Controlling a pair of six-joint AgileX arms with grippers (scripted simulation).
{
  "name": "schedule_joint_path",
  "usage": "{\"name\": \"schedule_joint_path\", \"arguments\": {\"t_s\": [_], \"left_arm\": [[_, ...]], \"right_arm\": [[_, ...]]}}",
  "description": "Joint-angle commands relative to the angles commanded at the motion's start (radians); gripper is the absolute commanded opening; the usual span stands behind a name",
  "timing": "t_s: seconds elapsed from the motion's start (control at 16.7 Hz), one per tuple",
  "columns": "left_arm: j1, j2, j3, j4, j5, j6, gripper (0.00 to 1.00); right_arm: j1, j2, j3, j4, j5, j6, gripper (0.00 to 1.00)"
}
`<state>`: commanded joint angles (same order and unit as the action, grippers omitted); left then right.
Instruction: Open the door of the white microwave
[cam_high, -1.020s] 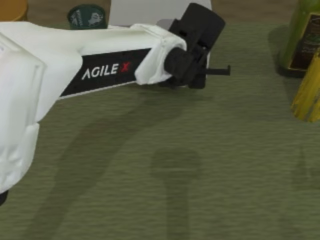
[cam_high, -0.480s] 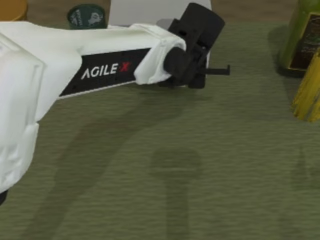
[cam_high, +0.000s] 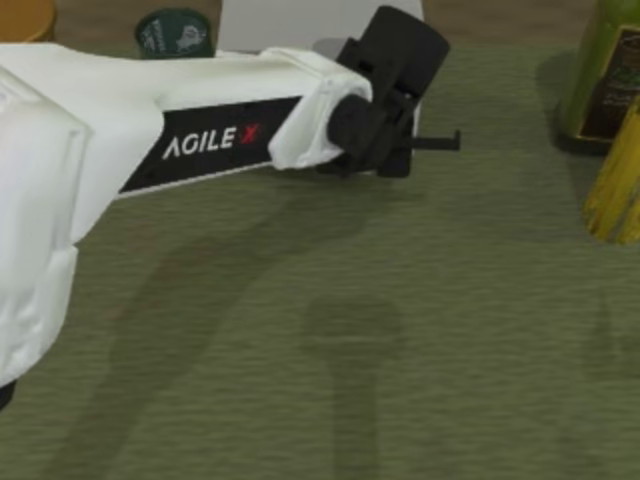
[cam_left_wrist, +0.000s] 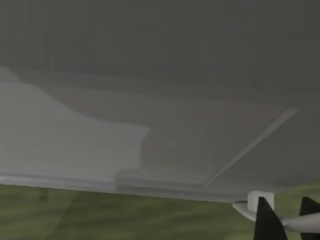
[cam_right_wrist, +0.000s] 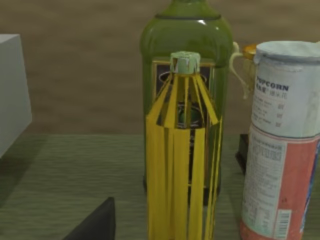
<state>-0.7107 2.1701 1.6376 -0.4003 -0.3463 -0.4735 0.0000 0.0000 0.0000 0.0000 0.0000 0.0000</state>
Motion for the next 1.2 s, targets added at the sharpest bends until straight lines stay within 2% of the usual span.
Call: {"name": "schedule_joint_path", "arguments": {"t_s": [0.6,1.2], "left_arm": [[0.004,-0.031,-0.051,0.032,0.025,0.037,0.0],[0.005,-0.031,-0.051,0.033,0.026,0.037,0.0]], "right_arm": [[0.0,0.0,0.0,0.0,0.0,0.0,1.0],[0.0,0.0,0.0,0.0,0.0,0.0,1.0]]}}
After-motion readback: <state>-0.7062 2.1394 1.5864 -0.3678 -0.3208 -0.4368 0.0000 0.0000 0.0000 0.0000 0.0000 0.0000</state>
